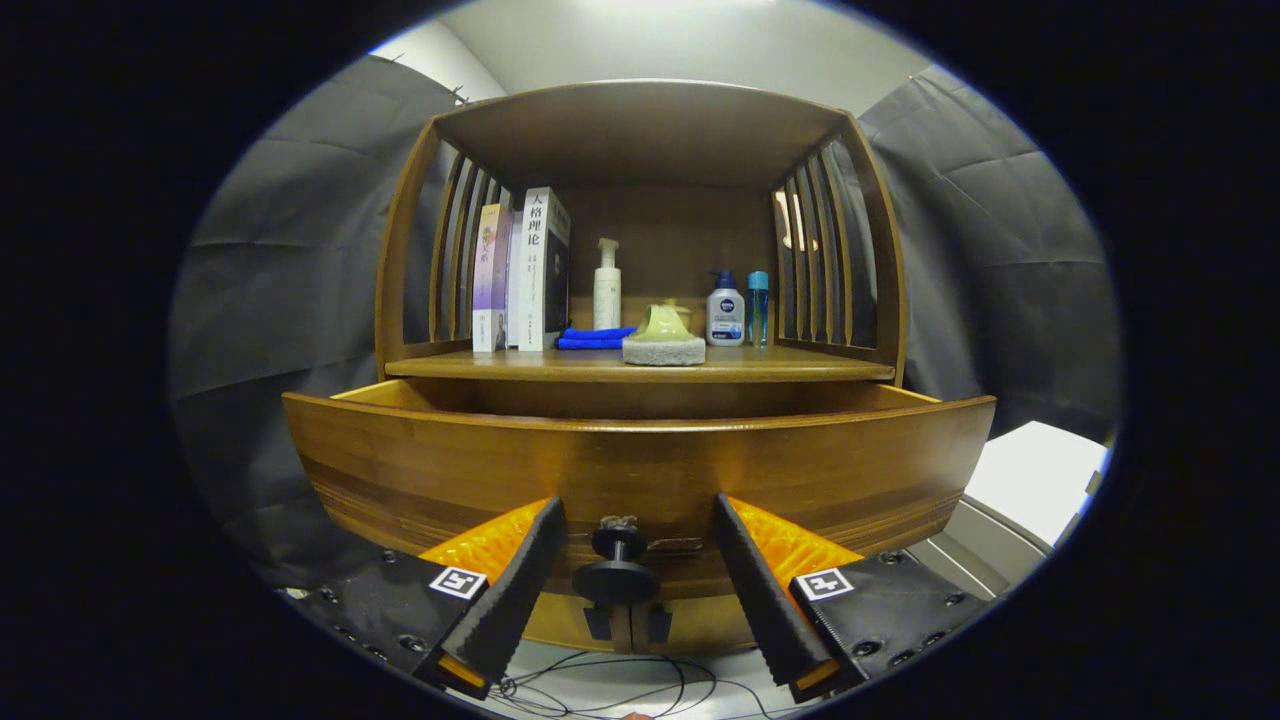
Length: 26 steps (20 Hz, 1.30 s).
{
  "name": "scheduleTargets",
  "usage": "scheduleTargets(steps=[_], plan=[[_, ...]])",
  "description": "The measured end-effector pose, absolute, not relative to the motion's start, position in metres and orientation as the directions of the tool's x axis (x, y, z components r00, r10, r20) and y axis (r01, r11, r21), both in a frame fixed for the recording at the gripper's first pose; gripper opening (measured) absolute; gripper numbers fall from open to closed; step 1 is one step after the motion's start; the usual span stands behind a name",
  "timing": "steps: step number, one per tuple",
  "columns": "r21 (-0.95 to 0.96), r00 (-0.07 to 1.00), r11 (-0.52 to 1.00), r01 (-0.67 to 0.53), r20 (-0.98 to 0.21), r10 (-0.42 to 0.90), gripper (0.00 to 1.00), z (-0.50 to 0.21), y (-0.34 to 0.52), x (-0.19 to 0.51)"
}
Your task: Pull open the drawer, take out the items inside it, and place them on the countertop above the cabinet.
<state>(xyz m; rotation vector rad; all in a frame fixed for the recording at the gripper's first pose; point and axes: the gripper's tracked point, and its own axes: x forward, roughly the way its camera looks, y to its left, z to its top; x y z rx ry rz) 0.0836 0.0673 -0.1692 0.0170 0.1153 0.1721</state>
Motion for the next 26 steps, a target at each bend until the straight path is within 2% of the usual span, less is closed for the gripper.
scheduleTargets(steps=[26], plan=[[-0.016, 0.976, 0.985, -0.173, -0.137, 0.169, 0.97, -0.167, 0.079, 0.170]])
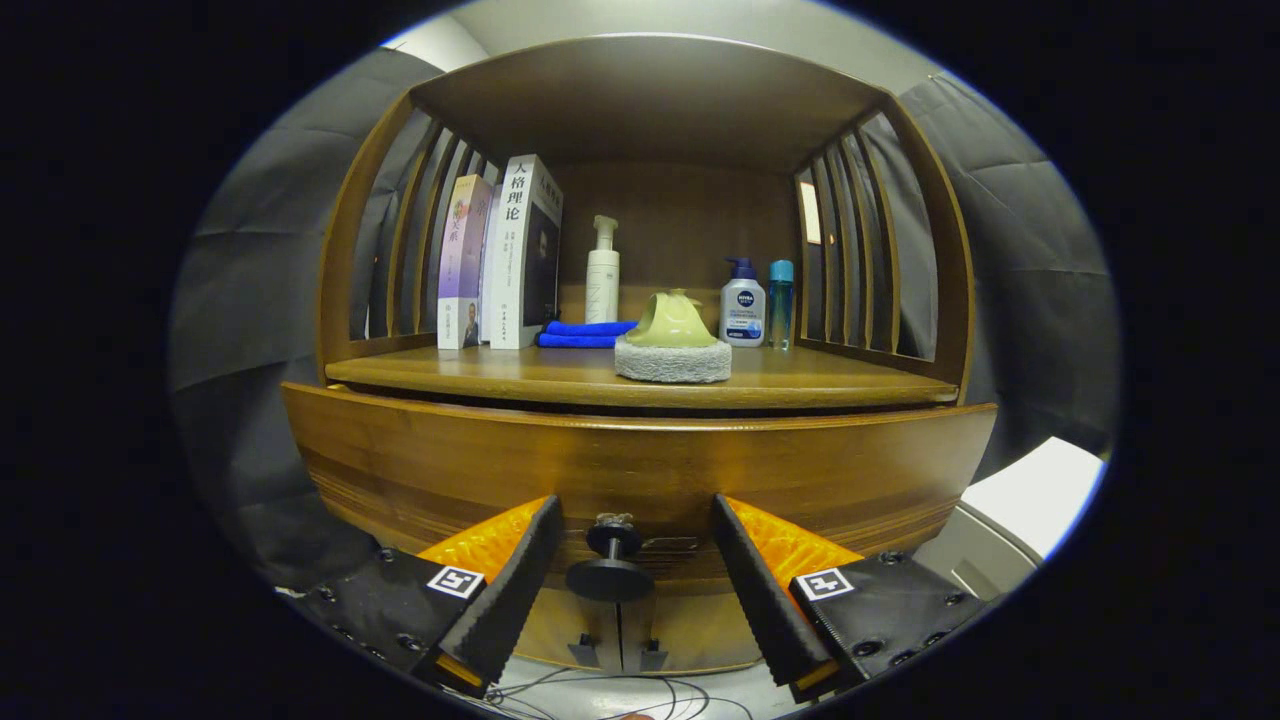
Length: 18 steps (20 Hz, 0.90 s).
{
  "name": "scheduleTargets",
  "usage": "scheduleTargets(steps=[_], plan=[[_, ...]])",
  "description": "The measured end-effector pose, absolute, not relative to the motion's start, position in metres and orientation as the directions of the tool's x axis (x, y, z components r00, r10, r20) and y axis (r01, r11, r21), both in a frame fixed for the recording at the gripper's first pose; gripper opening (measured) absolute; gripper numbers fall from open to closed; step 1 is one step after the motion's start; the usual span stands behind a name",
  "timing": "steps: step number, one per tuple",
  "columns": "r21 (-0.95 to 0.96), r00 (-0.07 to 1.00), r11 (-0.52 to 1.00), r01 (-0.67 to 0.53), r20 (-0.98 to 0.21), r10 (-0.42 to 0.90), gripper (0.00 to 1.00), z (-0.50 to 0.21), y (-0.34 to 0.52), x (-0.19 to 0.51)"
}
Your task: Pull open the drawer, take out the items inside it, and place them on the countertop above the cabinet.
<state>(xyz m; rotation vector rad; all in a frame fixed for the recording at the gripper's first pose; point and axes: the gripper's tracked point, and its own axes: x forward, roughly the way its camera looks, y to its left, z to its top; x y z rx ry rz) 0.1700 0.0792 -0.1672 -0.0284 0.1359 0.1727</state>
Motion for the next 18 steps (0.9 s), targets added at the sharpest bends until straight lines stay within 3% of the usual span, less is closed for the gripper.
scheduleTargets(steps=[18], plan=[[0.022, 0.976, 0.988, -0.151, -0.153, 0.152, 0.97, -0.165, 0.086, 0.197]])
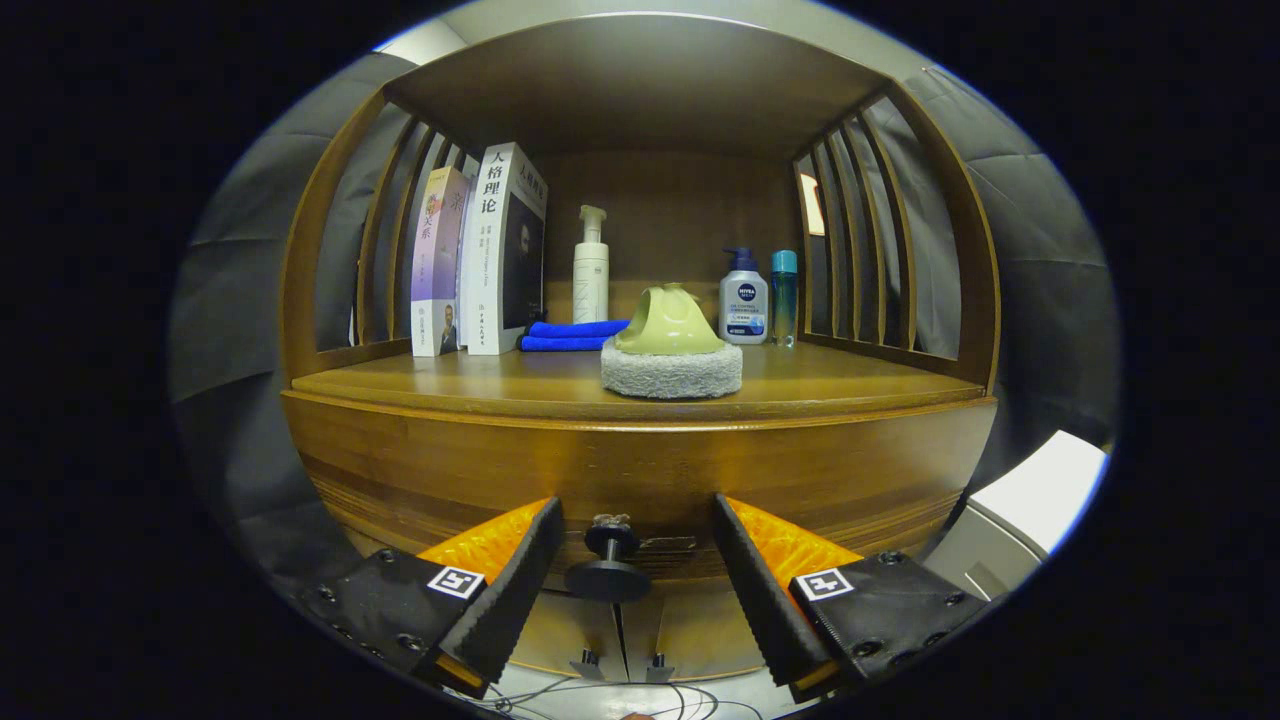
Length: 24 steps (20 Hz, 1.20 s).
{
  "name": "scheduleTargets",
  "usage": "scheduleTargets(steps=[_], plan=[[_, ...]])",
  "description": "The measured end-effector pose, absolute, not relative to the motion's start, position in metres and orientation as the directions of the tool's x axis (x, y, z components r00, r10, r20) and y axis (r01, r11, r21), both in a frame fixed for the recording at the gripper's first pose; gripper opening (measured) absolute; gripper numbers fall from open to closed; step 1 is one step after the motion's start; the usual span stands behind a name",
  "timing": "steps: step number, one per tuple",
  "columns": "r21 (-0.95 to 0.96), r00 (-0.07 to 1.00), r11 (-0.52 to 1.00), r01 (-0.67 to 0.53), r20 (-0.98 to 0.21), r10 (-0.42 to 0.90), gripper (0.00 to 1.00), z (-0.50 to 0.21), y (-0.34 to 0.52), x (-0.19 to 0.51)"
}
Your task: Pull open the drawer, take out the items inside it, and place them on the countertop above the cabinet.
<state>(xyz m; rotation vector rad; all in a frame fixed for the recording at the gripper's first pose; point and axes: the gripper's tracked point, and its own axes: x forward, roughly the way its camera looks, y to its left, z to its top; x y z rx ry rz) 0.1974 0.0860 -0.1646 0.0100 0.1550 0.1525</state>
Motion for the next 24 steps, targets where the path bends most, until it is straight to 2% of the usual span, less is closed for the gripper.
scheduleTargets(steps=[3, 6, 17, 24], plan=[[0.026, 0.973, 0.988, -0.150, -0.173, 0.152, 0.97, -0.163, 0.083, 0.192], [0.014, 0.985, 0.995, -0.100, -0.143, 0.101, 0.97, -0.143, 0.063, 0.171], [-0.036, 0.998, 0.998, -0.056, -0.029, 0.055, 0.97, -0.032, 0.034, 0.060], [0.020, 0.999, 0.999, -0.041, -0.028, 0.042, 0.97, -0.021, 0.032, 0.007]])
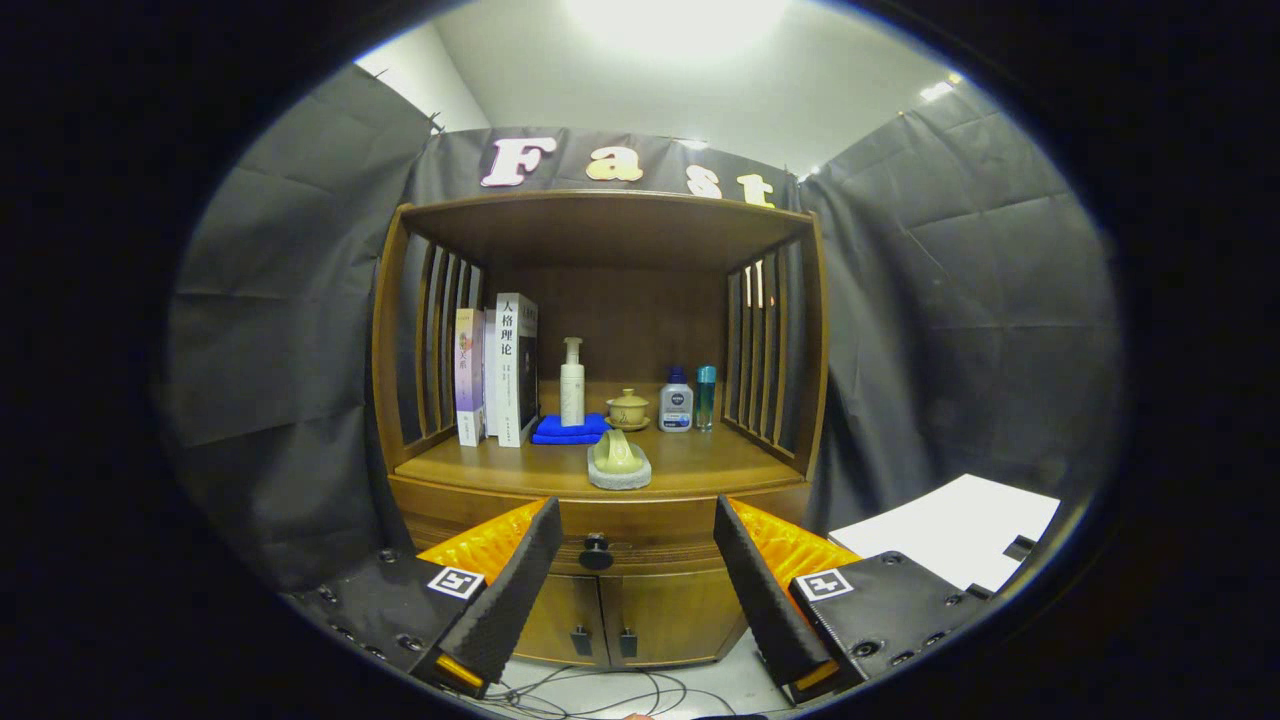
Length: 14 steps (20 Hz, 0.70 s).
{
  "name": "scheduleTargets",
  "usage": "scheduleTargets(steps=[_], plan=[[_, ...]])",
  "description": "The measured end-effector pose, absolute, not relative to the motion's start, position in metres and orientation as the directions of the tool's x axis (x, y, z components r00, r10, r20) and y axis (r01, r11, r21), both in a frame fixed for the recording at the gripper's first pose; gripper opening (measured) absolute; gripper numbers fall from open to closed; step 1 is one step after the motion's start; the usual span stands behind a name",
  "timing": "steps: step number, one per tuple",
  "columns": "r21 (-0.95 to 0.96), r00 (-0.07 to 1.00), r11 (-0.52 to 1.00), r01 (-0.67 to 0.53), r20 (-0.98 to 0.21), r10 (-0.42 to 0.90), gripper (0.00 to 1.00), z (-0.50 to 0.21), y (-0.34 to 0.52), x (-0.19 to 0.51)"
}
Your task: Pull open the drawer, take out the items inside it, and place them on the countertop above the cabinet.
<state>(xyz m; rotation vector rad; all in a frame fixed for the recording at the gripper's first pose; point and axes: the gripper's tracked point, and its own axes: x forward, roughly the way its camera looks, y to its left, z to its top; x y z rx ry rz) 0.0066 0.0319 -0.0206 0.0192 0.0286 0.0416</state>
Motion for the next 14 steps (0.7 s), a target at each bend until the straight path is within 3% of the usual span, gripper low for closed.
scheduleTargets(steps=[14], plan=[[-0.042, 0.997, 0.999, -0.007, -0.082, 0.003, 0.97, -0.041, 0.029, -0.003]])
